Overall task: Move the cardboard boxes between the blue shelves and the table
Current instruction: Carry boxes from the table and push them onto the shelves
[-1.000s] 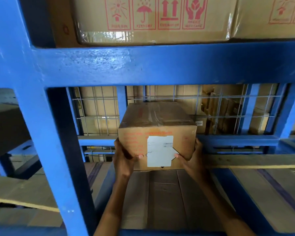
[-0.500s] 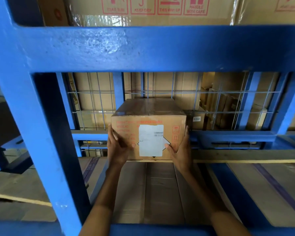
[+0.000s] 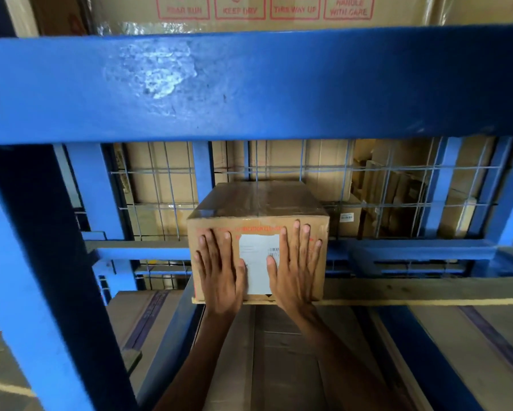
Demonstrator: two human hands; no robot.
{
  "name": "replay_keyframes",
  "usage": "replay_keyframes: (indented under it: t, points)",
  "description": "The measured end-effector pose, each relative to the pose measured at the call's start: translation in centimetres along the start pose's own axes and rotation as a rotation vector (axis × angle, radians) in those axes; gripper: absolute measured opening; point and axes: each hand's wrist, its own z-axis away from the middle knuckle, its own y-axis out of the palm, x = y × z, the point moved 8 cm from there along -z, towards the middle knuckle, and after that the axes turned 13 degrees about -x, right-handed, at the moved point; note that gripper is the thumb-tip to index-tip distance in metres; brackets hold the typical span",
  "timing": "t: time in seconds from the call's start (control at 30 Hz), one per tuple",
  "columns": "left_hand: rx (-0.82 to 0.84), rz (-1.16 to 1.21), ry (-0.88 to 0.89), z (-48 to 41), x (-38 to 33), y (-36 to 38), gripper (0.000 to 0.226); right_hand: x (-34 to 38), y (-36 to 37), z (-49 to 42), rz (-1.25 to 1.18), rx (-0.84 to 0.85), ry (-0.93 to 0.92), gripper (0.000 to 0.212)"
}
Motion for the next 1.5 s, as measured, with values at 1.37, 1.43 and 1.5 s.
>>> replay_keyframes:
  t: [1.37,1.43,1.5]
  points:
    - [0.932,1.001,0.241,19.0,-30.8,-18.2,0.063,-12.0,-48.4,15.5,0.646,0.457,0.799,0.061]
    - [0.987,1.079,0.352,22.4,-34.9,-21.5,0.064,-11.9,-54.6,17.8,0.769,0.450,0.886,0.062]
    - [1.056,1.166,0.429,25.4,-38.9,-25.4,0.064,-11.3,-60.8,19.8,0.875,0.425,0.967,0.062]
